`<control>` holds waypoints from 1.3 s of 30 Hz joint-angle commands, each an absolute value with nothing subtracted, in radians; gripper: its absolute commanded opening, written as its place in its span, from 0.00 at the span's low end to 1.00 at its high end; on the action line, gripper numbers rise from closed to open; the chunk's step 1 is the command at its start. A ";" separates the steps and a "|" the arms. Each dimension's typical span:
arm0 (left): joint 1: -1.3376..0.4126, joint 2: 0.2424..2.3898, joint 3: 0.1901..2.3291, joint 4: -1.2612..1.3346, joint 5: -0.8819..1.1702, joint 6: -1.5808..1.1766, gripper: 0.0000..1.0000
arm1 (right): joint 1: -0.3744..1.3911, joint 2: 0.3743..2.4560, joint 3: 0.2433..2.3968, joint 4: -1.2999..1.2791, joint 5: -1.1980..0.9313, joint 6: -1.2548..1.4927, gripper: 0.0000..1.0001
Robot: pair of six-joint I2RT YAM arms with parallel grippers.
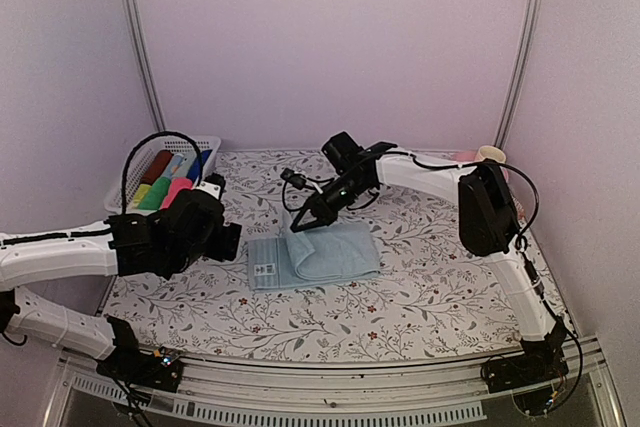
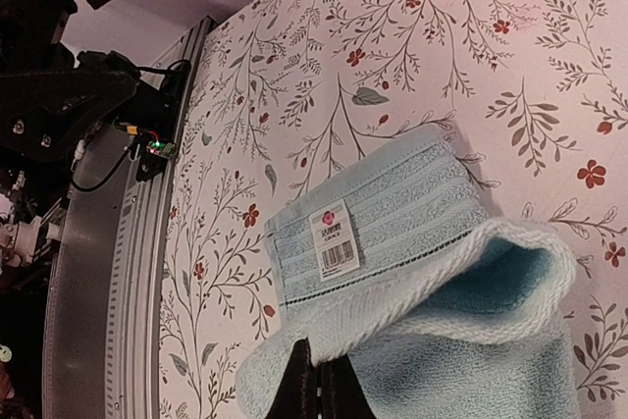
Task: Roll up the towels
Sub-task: Fold the towel at the center of the board, then smooth out the towel at the center of the board.
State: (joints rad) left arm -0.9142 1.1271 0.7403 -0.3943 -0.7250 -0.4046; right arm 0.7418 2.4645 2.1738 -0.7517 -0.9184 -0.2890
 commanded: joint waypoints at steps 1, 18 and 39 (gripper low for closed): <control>-0.904 1.139 0.727 -0.377 -0.728 -0.410 0.91 | 0.757 2.501 2.197 -0.707 -0.947 -0.272 0.02; -0.835 1.307 0.782 -0.154 -0.524 -0.306 0.96 | 0.709 2.272 2.086 -0.779 -0.893 -0.429 0.51; -0.656 1.801 0.994 0.004 -0.095 -0.260 0.22 | 0.545 2.238 1.829 -0.710 -0.807 -0.506 0.06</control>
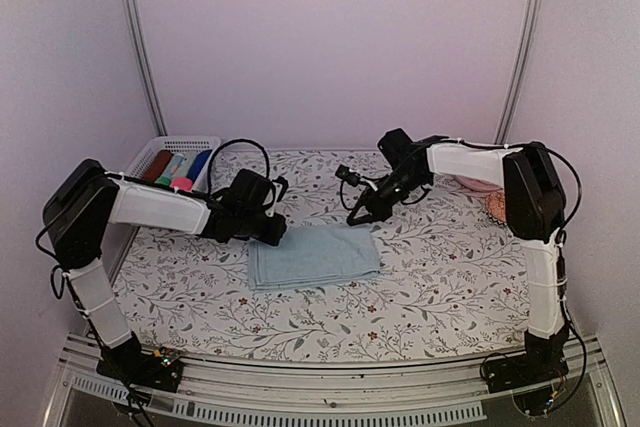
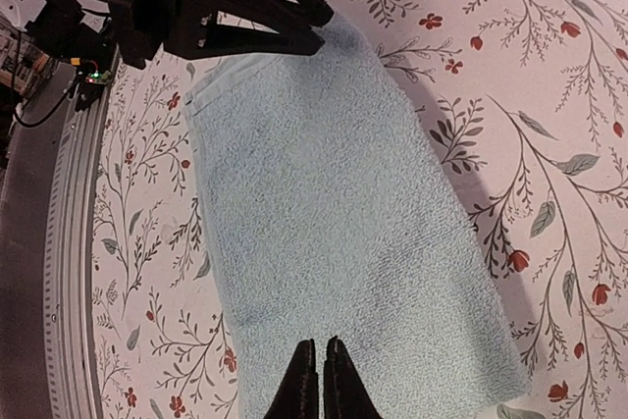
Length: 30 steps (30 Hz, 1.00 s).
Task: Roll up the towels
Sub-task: Smooth out the towel at the center of the board.
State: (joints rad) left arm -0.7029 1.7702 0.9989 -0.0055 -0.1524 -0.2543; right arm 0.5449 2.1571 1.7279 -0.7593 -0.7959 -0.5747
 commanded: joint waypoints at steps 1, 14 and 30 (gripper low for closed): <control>-0.650 1.801 0.984 0.012 -0.090 -0.262 0.21 | 0.546 2.261 1.848 -0.710 -0.802 -0.488 0.06; -0.619 1.876 0.963 -0.046 -0.139 -0.259 0.23 | 0.536 2.444 1.907 -0.685 -0.655 -0.384 0.07; -0.604 1.749 0.966 -0.121 -0.244 -0.232 0.65 | 0.528 2.313 1.858 -0.732 -0.635 -0.438 0.12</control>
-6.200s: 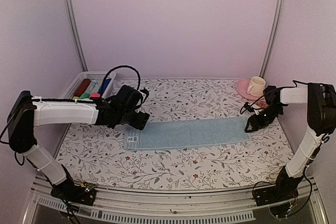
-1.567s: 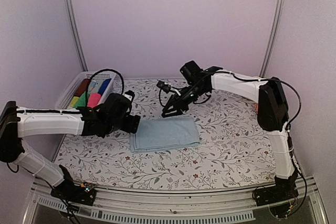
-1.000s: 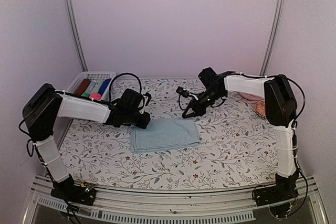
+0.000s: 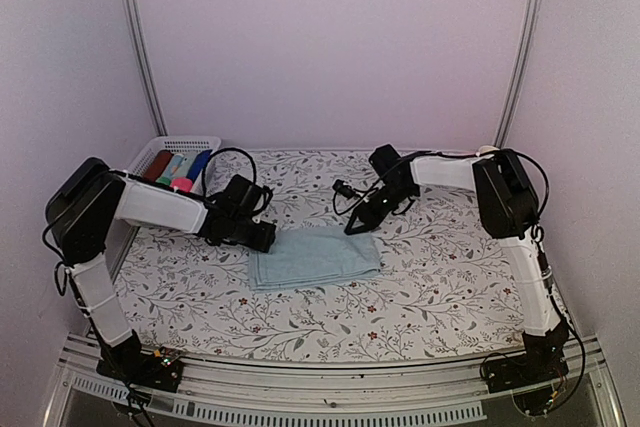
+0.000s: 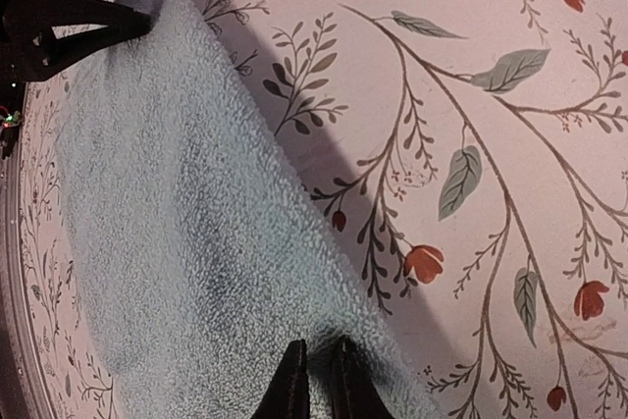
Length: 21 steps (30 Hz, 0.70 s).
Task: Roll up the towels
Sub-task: Smooth out the towel at the center of the board.
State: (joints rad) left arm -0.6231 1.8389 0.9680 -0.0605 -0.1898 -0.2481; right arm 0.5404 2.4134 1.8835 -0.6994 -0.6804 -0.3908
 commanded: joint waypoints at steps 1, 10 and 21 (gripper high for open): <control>-0.604 1.730 0.972 -0.129 -0.247 -0.231 0.67 | 0.528 2.296 1.853 -0.744 -0.642 -0.446 0.13; -0.681 1.629 0.957 -0.115 -0.150 -0.280 0.66 | 0.530 2.204 1.795 -0.757 -0.749 -0.510 0.17; -0.767 1.701 0.884 -0.149 -0.041 -0.342 0.19 | 0.534 2.339 1.825 -0.718 -0.646 -0.423 0.12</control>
State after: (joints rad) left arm -0.7624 1.6749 0.9127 -0.1047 -0.0834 -0.3191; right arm 0.5301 2.2921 1.8206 -0.7341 -0.7036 -0.4591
